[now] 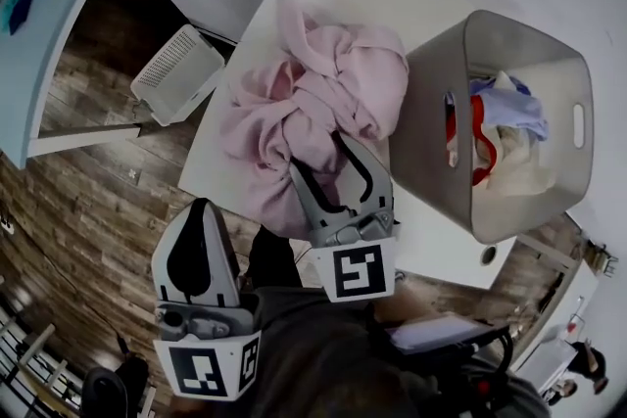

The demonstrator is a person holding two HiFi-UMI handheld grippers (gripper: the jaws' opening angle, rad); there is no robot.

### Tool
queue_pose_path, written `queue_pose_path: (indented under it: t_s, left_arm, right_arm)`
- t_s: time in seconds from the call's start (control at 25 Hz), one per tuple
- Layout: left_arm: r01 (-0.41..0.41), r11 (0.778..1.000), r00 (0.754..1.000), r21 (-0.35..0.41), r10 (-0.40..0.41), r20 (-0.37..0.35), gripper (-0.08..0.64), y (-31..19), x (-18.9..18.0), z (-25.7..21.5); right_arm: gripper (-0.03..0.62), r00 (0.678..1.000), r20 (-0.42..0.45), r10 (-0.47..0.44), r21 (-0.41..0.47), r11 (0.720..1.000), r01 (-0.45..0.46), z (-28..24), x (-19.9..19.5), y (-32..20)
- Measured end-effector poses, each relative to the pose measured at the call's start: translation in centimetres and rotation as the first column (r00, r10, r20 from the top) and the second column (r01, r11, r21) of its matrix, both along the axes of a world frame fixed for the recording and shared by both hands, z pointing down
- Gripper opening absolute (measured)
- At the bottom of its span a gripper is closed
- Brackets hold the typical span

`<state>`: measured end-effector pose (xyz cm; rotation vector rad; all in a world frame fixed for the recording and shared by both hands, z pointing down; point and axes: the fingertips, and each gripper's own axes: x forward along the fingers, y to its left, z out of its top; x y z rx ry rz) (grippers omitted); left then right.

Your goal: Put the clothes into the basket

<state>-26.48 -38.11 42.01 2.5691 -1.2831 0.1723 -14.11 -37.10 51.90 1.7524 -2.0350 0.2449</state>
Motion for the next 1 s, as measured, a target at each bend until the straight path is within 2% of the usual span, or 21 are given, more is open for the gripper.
queue_pose_path:
  t_s: [0.08,0.2,0.4,0.64,1.0]
  left_arm:
    - [-0.006,1.0,1.0,-0.009,0.006,0.001,0.008,-0.3,-0.2,0.4]
    - [-0.005,1.0,1.0,-0.014,0.005,0.002,0.008,-0.6,-0.3,0.7]
    - [0.018,1.0,1.0,-0.002,-0.018,0.0,0.008,-0.3,-0.6,0.1]
    - [0.088,0.995,0.996,0.044,-0.088,-0.018,0.008,1.3,-2.1,-2.5]
    - [0.235,0.96,0.972,0.153,-0.229,-0.059,0.008,5.1,-4.3,-8.5]
  right_arm:
    - [0.167,1.0,0.023,0.018,0.009,1.0,-0.018,0.1,0.3,-0.2]
    - [0.066,0.997,0.072,-0.005,0.031,1.0,0.003,-0.1,0.3,-0.4]
    - [0.052,0.988,0.15,-0.044,0.13,0.991,0.024,-2.6,-0.3,-0.2]
    - [0.052,0.977,0.17,-0.129,0.188,0.977,0.097,-6.2,-2.3,0.3]
    - [0.052,0.943,0.189,-0.274,0.299,0.931,0.211,-13.4,-4.7,0.9]
